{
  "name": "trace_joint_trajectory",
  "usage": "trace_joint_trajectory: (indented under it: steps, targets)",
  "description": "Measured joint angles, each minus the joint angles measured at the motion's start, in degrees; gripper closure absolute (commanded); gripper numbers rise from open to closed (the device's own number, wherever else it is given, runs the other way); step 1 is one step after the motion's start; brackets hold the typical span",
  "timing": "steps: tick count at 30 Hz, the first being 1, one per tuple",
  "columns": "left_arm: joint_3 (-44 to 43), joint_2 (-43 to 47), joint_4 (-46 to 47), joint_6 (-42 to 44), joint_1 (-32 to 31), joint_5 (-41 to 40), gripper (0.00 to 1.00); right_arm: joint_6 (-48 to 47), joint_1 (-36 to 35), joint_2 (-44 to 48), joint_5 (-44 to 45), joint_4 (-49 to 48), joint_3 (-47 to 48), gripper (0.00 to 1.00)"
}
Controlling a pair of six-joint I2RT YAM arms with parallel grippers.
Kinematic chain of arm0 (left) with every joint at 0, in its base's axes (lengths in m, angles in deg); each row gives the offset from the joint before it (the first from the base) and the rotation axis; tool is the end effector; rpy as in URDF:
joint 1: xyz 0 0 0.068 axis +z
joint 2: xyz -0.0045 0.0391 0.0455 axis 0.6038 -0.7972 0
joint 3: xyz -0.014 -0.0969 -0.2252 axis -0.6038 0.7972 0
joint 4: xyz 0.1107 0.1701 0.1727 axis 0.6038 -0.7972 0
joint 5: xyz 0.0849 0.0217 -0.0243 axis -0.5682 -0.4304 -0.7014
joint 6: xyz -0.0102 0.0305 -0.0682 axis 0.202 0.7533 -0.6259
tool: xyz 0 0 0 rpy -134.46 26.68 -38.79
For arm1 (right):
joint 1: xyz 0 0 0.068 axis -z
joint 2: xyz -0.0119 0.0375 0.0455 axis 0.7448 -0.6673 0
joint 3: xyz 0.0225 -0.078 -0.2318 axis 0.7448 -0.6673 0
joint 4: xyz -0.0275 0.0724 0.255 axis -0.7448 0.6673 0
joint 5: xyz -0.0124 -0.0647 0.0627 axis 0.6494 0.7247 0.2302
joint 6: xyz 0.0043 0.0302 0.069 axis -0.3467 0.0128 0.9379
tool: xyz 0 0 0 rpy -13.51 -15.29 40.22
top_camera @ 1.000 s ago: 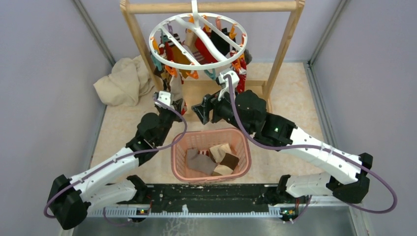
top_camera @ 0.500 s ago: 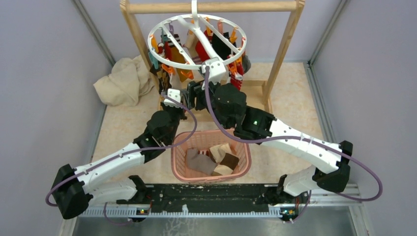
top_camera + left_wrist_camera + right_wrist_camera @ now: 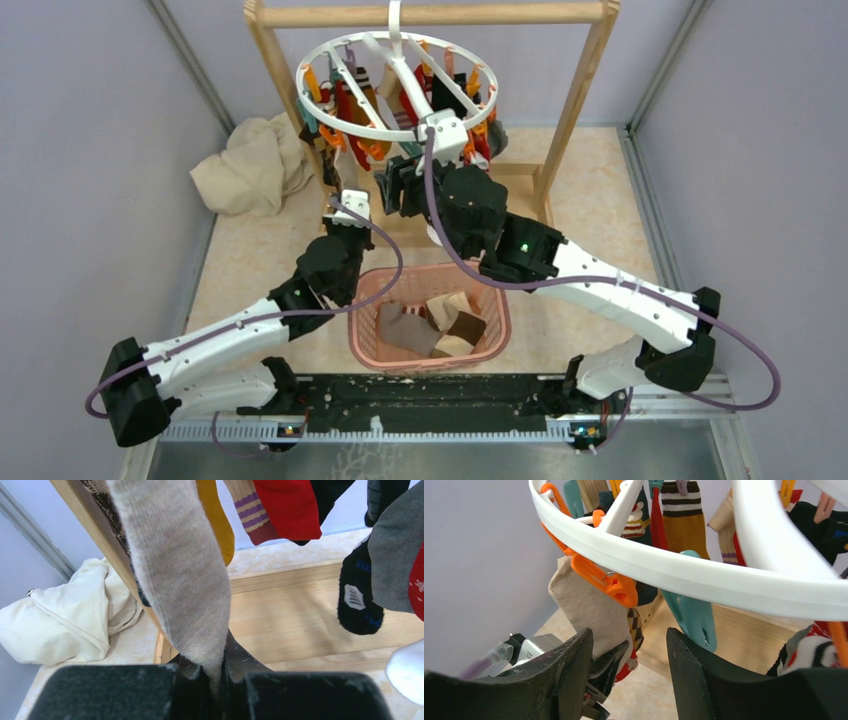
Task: Remove the socks clipped to the hanger
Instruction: Remove the sock from the hanger.
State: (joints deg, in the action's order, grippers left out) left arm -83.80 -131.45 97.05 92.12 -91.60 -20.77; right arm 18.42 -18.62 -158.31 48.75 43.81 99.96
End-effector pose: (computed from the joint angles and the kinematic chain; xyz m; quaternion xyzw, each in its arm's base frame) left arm 0.1954 -0.1906 0.2980 0.0805 0.6864 0.0208 0.7224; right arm 0.1652 0.2961 0.4508 -0.1359 0.6879 0.2706 0.6597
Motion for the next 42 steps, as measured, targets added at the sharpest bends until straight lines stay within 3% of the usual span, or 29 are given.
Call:
trace_joint_trajectory:
  steps: [11, 25, 32, 42]
  targets:
    - [0.00, -2.38, 0.35, 2.73, -1.53, -1.60, 1.00, 0.52, 0.00, 8.70, -4.35, 7.21, 2.91, 0.49]
    - [-4.50, -13.42, 7.30, 12.55, -8.50, -4.79, 1.00, 0.07, 0.00, -0.07, -17.46, 10.86, 13.92, 0.52]
    - [-6.36, -17.11, 11.39, 17.66, -11.13, -6.88, 1.00, 0.09, 0.00, -2.75, -17.14, 15.34, 14.21, 0.53]
    - [-9.09, -19.87, 14.03, 24.02, -13.86, -10.36, 1.00, -2.21, -0.02, -2.80, -8.48, 16.17, 13.64, 0.44]
